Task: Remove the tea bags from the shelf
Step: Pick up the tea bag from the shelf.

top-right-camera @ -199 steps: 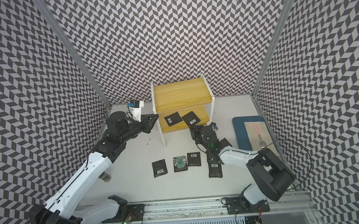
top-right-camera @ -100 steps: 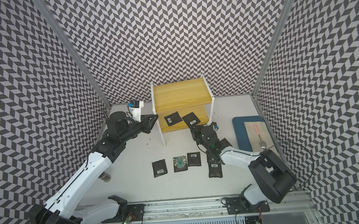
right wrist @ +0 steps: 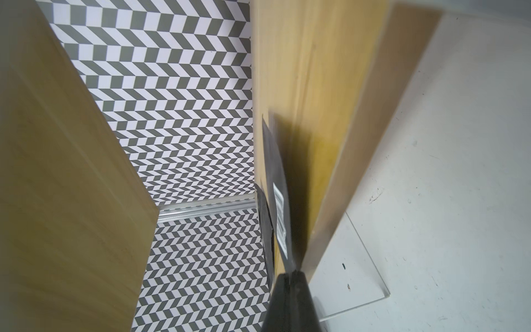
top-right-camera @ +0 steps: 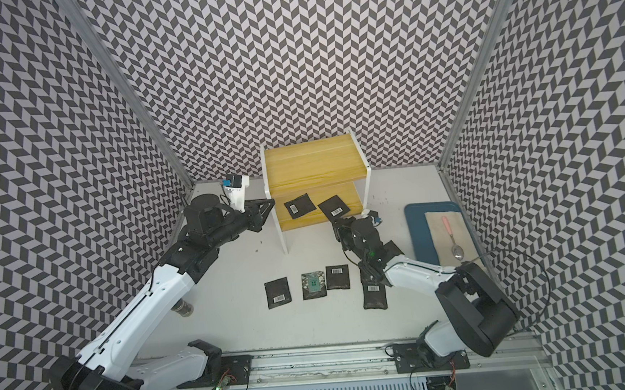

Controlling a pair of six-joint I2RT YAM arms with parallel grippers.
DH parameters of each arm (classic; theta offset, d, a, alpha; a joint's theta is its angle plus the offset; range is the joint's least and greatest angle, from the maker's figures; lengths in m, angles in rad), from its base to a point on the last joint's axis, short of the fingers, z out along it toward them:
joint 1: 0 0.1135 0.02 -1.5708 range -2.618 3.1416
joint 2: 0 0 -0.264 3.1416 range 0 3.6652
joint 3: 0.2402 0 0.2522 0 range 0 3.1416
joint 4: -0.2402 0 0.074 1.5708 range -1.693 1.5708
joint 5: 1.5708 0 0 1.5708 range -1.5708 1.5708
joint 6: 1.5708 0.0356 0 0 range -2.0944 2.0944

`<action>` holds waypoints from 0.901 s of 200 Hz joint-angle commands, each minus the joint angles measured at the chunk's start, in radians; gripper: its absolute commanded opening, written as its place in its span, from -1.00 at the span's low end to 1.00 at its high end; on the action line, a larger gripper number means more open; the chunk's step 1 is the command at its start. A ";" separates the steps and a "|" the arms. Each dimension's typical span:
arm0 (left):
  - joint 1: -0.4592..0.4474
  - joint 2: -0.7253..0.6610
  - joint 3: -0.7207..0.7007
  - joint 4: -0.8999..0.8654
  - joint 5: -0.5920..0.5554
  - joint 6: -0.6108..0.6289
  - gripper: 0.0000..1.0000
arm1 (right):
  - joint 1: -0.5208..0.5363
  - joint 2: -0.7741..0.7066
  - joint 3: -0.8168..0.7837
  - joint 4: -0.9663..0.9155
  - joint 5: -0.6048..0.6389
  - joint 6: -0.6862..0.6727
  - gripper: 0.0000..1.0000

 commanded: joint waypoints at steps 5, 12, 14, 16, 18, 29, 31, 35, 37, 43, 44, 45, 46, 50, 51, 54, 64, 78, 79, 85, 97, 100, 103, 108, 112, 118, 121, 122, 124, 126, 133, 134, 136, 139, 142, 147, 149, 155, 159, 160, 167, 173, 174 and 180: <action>0.014 -0.027 -0.004 0.004 -0.032 -0.028 -0.58 | -0.005 -0.039 -0.010 0.034 0.015 -0.023 -0.99; 0.015 -0.027 -0.005 0.004 -0.032 -0.028 -0.58 | -0.005 -0.040 -0.012 0.034 0.011 -0.024 -0.99; 0.014 -0.027 -0.005 0.004 -0.032 -0.026 -0.58 | -0.006 -0.041 -0.012 0.034 0.010 -0.025 -0.99; 0.014 -0.027 -0.005 0.005 -0.032 -0.025 -0.58 | -0.006 -0.042 -0.013 0.034 0.009 -0.024 -0.99; 0.014 -0.028 -0.005 0.004 -0.033 -0.025 -0.58 | -0.005 -0.043 -0.012 0.034 0.008 -0.024 -0.99; 0.014 -0.028 -0.004 0.002 -0.033 -0.026 -0.58 | -0.006 -0.046 -0.015 0.030 0.000 -0.026 -0.99; 0.014 -0.028 -0.004 0.001 -0.033 -0.026 -0.58 | -0.006 -0.048 -0.015 0.030 -0.001 -0.027 -0.99; 0.014 -0.028 -0.005 0.001 -0.034 -0.026 -0.58 | -0.006 -0.050 -0.015 0.027 -0.004 -0.029 -0.99; 0.014 -0.028 -0.005 0.001 -0.035 -0.026 -0.58 | -0.006 -0.052 -0.016 0.026 -0.006 -0.030 -0.99; 0.014 -0.029 -0.005 0.000 -0.037 -0.025 -0.58 | -0.006 -0.056 -0.016 0.025 -0.012 -0.034 -0.99; 0.014 -0.029 -0.005 0.001 -0.037 -0.026 -0.58 | -0.005 -0.056 -0.017 0.025 -0.013 -0.035 -0.99; 0.014 -0.029 -0.005 0.001 -0.036 -0.026 -0.58 | -0.006 -0.057 -0.017 0.024 -0.014 -0.037 -0.99; 0.014 -0.030 -0.005 0.000 -0.037 -0.024 -0.58 | -0.006 -0.058 -0.018 0.023 -0.016 -0.037 -0.99; 0.014 -0.029 -0.005 0.000 -0.038 -0.024 -0.58 | -0.005 -0.061 -0.018 0.020 -0.022 -0.042 -0.99; 0.014 -0.029 -0.005 0.001 -0.038 -0.023 -0.58 | -0.005 -0.062 -0.018 0.018 -0.023 -0.043 -0.99; 0.014 -0.029 -0.005 0.000 -0.038 -0.024 -0.58 | -0.005 -0.065 -0.019 0.014 -0.026 -0.046 -0.99; 0.014 -0.030 -0.006 -0.002 -0.039 -0.023 -0.58 | -0.005 -0.079 -0.021 0.004 -0.041 -0.057 -1.00; 0.015 -0.028 -0.006 -0.002 -0.039 -0.023 -0.58 | -0.005 -0.099 -0.031 0.004 -0.061 -0.083 -1.00; 0.014 -0.028 -0.006 -0.001 -0.039 -0.023 -0.58 | -0.005 -0.101 -0.031 0.004 -0.062 -0.085 -1.00; 0.014 -0.027 -0.007 -0.002 -0.040 -0.023 -0.58 | -0.006 -0.110 -0.037 0.009 -0.070 -0.096 -1.00; 0.014 -0.027 -0.007 -0.002 -0.040 -0.024 -0.58 | -0.007 -0.136 -0.049 0.005 -0.083 -0.114 -1.00; 0.015 -0.026 -0.007 -0.002 -0.040 -0.024 -0.58 | -0.007 -0.145 -0.053 0.005 -0.088 -0.120 -1.00; 0.014 -0.025 -0.006 -0.002 -0.039 -0.024 -0.58 | -0.007 -0.152 -0.056 0.003 -0.092 -0.124 -1.00; 0.014 -0.025 -0.007 -0.002 -0.041 -0.023 -0.58 | -0.007 -0.161 -0.057 0.001 -0.097 -0.131 -1.00; 0.014 -0.026 -0.006 -0.003 -0.042 -0.023 -0.58 | -0.007 -0.171 -0.060 -0.003 -0.104 -0.138 -1.00; 0.014 -0.026 -0.005 -0.003 -0.042 -0.023 -0.58 | -0.008 -0.186 -0.061 -0.017 -0.113 -0.149 -1.00; 0.014 -0.025 -0.005 -0.004 -0.043 -0.022 -0.58 | -0.008 -0.188 -0.060 -0.022 -0.117 -0.153 -1.00; 0.014 -0.025 -0.005 -0.004 -0.043 -0.022 -0.58 | -0.008 -0.191 -0.059 -0.024 -0.118 -0.154 -1.00; 0.014 -0.026 -0.004 -0.004 -0.043 -0.022 -0.58 | -0.008 -0.194 -0.059 -0.030 -0.121 -0.157 -1.00; 0.014 -0.026 -0.004 -0.003 -0.043 -0.022 -0.58 | -0.008 -0.199 -0.059 -0.034 -0.125 -0.159 -1.00; 0.014 -0.025 -0.005 -0.004 -0.045 -0.021 -0.58 | -0.010 -0.213 -0.058 -0.048 -0.138 -0.169 -1.00; 0.014 -0.025 -0.004 -0.005 -0.046 -0.021 -0.58 | -0.010 -0.216 -0.059 -0.049 -0.140 -0.171 -1.00; 0.014 -0.025 -0.004 -0.004 -0.046 -0.021 -0.58 | -0.009 -0.220 -0.060 -0.051 -0.141 -0.173 -1.00; 0.014 -0.026 -0.005 -0.005 -0.046 -0.020 -0.58 | -0.010 -0.227 -0.062 -0.054 -0.146 -0.178 -1.00; 0.014 -0.025 -0.004 -0.006 -0.047 -0.020 -0.57 | -0.010 -0.234 -0.063 -0.058 -0.150 -0.181 -1.00; 0.014 -0.023 -0.003 -0.006 -0.047 -0.020 -0.58 | -0.009 -0.244 -0.064 -0.067 -0.158 -0.190 -1.00; 0.014 -0.023 -0.003 -0.006 -0.047 -0.020 -0.58 | -0.009 -0.248 -0.065 -0.070 -0.161 -0.192 -1.00; 0.014 -0.024 -0.003 -0.008 -0.047 -0.020 -0.57 | -0.011 -0.261 -0.066 -0.085 -0.171 -0.202 -1.00; 0.014 -0.023 -0.002 -0.010 -0.046 -0.019 -0.57 | -0.012 -0.267 -0.065 -0.095 -0.177 -0.208 -1.00; 0.014 -0.023 -0.002 -0.010 -0.047 -0.018 -0.57 | -0.012 -0.270 -0.065 -0.098 -0.179 -0.209 -1.00; 0.014 -0.024 -0.001 -0.010 -0.047 -0.018 -0.58 | -0.015 -0.286 -0.069 -0.114 -0.193 -0.224 -1.00; 0.014 -0.025 -0.002 -0.012 -0.048 -0.017 -0.58 | -0.016 -0.300 -0.071 -0.129 -0.210 -0.236 -1.00; 0.014 -0.025 -0.002 -0.013 -0.047 -0.017 -0.58 | -0.017 -0.303 -0.072 -0.132 -0.212 -0.239 -1.00; 0.014 -0.025 -0.002 -0.014 -0.047 -0.015 -0.57 | -0.021 -0.319 -0.074 -0.153 -0.229 -0.250 -1.00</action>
